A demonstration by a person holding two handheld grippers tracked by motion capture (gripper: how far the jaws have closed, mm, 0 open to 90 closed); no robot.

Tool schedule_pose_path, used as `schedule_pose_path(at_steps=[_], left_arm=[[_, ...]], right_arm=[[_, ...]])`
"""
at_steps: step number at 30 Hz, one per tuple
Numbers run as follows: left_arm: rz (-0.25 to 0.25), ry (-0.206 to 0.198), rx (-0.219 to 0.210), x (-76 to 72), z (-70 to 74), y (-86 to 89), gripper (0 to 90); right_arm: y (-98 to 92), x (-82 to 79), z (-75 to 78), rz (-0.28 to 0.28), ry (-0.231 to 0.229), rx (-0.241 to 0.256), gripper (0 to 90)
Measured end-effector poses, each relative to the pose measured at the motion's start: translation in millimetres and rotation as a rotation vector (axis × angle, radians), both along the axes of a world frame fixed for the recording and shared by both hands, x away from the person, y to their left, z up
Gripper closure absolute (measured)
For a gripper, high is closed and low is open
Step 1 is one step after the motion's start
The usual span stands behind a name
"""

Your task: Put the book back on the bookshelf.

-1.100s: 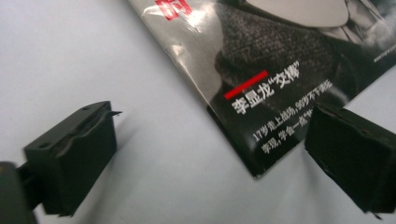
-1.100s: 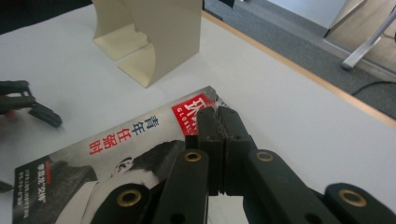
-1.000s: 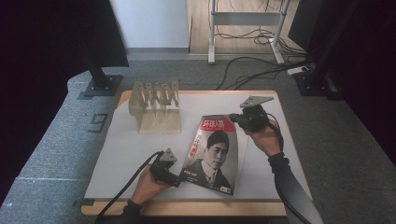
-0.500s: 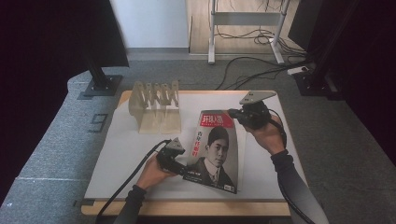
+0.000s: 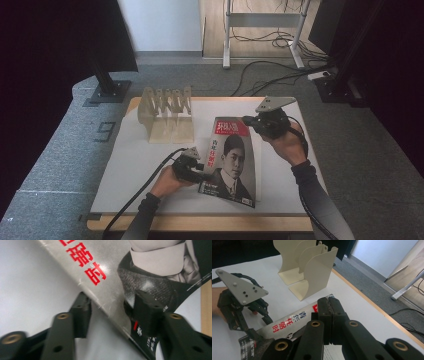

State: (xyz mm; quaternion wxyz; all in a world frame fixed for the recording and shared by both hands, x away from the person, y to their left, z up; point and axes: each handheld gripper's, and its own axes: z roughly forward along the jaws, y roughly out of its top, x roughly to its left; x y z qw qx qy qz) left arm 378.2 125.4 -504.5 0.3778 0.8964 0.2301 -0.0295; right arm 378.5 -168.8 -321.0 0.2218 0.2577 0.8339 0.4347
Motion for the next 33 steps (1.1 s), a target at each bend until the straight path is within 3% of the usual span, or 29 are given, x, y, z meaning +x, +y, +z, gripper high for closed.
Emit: schedule_pose_path(at_steps=[5,10,23,27,33], left_arm=[[0.012,0.037,-0.015,0.7,5.4,1.9,68.5],[0.023,0.049,-0.008,-1.2,11.1,-0.7,74.9],[0.083,-0.015,-0.038,0.1,21.7,-3.3,86.0],[0.097,-0.028,-0.029,-0.5,24.3,-1.3,86.3],[0.105,-0.069,0.039,-4.7,25.8,-1.8,86.2]], right_arm=[[0.6,0.5,-0.4,0.001,0.002,-0.007,88.1],[-2.5,2.4,-3.0,-0.008,0.006,-0.015,88.3],[-16.8,4.5,-4.9,-0.049,0.007,-0.006,88.9],[-17.6,4.3,-7.6,-0.049,0.005,-0.009,88.9],[-21.6,6.6,-20.5,-0.067,0.032,-0.008,88.9]])
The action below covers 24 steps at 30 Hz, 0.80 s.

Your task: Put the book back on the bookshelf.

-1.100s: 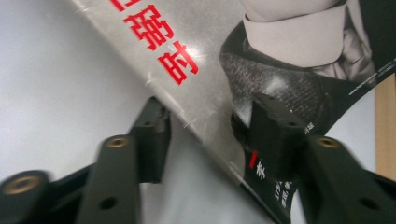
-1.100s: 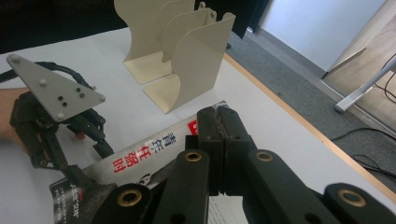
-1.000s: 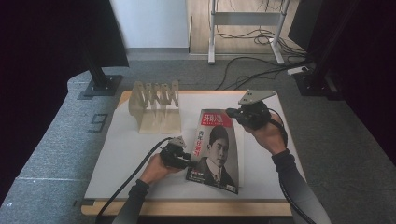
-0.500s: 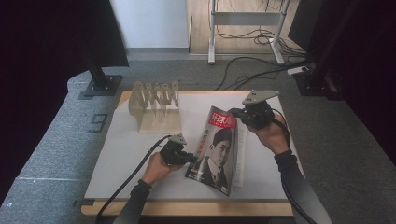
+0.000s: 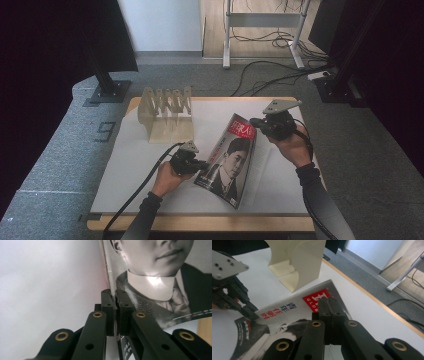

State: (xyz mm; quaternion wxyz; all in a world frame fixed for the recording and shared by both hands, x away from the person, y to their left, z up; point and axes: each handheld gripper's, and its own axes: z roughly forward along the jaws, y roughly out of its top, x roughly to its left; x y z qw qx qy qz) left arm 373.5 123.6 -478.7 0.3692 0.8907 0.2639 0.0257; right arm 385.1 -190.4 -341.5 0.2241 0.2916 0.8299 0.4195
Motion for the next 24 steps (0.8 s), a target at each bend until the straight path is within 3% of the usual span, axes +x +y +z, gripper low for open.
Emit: schedule_pose_path(at_steps=[5,13,24], left_arm=[[0.005,-0.032,0.017,-4.5,0.6,-1.7,86.1],[0.022,-0.055,-0.07,-4.2,9.5,3.1,87.7],[0.039,-0.083,-0.088,-5.3,22.6,14.4,88.0]], right_arm=[[-6.4,4.0,-15.2,-0.02,0.018,-0.001,88.9],[-18.1,2.5,-13.7,-0.039,0.015,0.02,88.9],[-17.2,5.3,-17.7,-0.04,0.033,0.012,88.8]])
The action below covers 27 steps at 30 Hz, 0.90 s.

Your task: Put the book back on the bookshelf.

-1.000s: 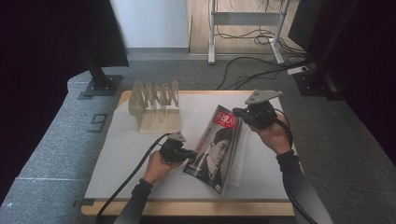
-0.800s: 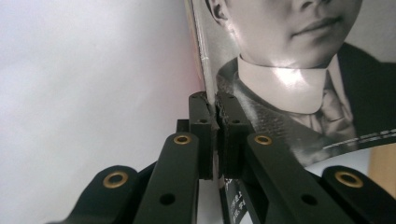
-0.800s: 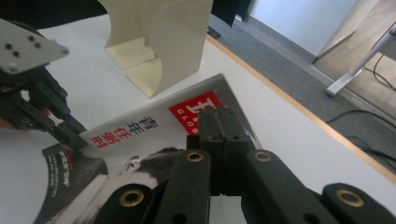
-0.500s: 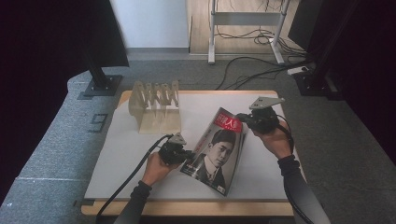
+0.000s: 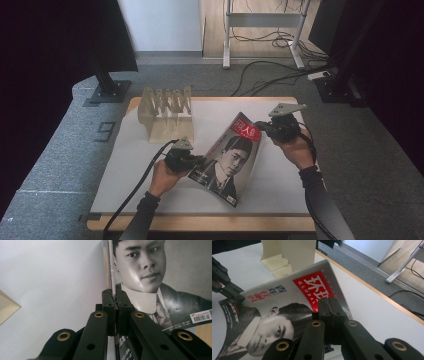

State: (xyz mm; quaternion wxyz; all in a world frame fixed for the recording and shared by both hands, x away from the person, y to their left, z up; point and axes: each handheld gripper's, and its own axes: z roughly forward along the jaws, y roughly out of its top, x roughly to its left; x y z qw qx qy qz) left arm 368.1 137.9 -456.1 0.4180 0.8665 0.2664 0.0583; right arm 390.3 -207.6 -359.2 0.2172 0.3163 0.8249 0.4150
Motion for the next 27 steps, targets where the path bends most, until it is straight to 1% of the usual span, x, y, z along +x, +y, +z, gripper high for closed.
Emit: schedule_pose_path(at_steps=[1,7,9,13,17,19,21,23,25,27], left_arm=[[0.001,0.003,-0.005,0.0,0.8,0.8,88.0],[0.006,-0.009,-0.029,-0.7,7.9,6.0,88.0],[0.01,-0.015,-0.03,-1.4,10.4,6.8,88.1],[0.011,-0.014,-0.035,-1.8,16.3,8.8,88.1],[0.014,-0.019,-0.046,-2.4,25.4,10.9,88.1],[0.013,-0.025,-0.049,-3.4,30.8,11.9,88.2],[0.005,-0.026,-0.045,-4.6,35.2,12.3,88.2],[0.008,-0.034,-0.028,-6.3,38.8,11.5,88.2],[0.002,-0.031,-0.028,-7.1,41.7,11.8,88.2],[-0.007,-0.035,-0.023,-8.4,45.3,12.3,88.2]], right_arm=[[-0.3,0.2,-0.3,-0.002,0.001,0.002,88.8],[-6.0,1.6,-6.1,-0.013,0.02,0.005,88.7],[-7.6,2.0,-8.7,-0.014,0.03,0.006,88.6],[-10.7,3.7,-15.2,-0.02,0.047,0.011,88.3],[-14.1,5.2,-20.3,-0.023,0.066,0.009,85.3],[-16.3,5.7,-21.6,-0.03,0.065,0.012,81.2],[-19.0,6.3,-21.6,-0.041,0.065,0.015,74.2],[-22.4,6.9,-21.3,-0.055,0.063,0.016,67.0],[-24.9,8.3,-22.1,-0.057,0.074,0.031,58.7],[-26.3,9.2,-24.0,-0.053,0.079,0.032,51.8]])
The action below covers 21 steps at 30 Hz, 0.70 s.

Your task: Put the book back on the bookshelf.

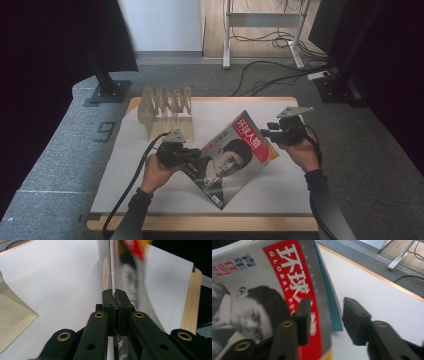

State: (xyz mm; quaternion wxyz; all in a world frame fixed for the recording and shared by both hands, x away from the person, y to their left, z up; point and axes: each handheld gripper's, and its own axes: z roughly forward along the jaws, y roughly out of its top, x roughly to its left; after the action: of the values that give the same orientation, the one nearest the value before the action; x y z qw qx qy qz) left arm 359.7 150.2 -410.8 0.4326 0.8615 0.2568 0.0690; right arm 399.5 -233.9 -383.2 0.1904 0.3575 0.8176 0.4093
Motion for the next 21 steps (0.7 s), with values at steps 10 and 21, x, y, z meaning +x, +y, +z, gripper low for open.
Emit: schedule_pose_path(at_steps=[10,21], left_arm=[[-0.037,-0.015,0.035,-8.8,18.3,-1.5,88.2],[-0.096,-0.013,0.046,-15.7,20.9,-4.2,88.1]], right_arm=[[7.9,6.6,-5.7,0.092,-0.016,0.036,32.0],[30.8,12.5,13.0,0.254,-0.04,0.043,42.5]])
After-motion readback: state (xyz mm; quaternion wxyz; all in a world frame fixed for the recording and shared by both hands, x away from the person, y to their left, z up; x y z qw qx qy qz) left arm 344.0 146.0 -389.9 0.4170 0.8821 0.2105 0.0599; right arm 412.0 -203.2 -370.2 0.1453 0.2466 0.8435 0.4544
